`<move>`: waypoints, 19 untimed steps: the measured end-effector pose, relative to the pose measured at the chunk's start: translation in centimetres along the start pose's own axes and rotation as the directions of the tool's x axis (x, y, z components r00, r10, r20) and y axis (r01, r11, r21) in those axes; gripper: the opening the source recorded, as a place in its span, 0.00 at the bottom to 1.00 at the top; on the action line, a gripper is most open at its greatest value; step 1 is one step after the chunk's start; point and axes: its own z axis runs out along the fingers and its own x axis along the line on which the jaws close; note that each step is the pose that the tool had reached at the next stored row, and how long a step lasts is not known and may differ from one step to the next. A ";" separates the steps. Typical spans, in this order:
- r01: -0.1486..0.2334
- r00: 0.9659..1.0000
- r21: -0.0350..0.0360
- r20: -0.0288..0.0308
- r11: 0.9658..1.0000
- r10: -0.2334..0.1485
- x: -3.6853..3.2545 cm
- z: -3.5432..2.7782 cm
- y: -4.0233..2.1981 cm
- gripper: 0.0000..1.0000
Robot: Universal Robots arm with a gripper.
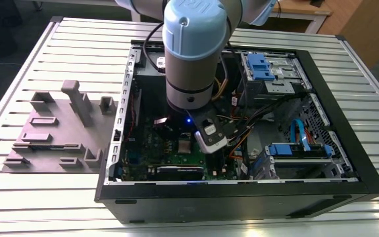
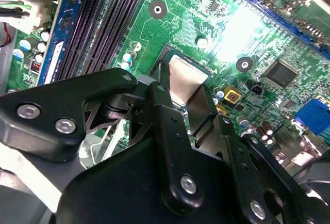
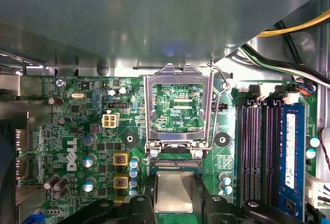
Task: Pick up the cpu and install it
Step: 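Place the cpu into insertion slot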
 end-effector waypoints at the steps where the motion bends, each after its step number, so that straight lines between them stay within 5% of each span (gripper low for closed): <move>1: 0.000 1.000 0.001 0.000 1.000 0.000 0.01 0.04 -0.01 0.40; 19: 0.000 1.000 0.004 0.000 1.000 0.000 0.01 0.17 0.00 0.38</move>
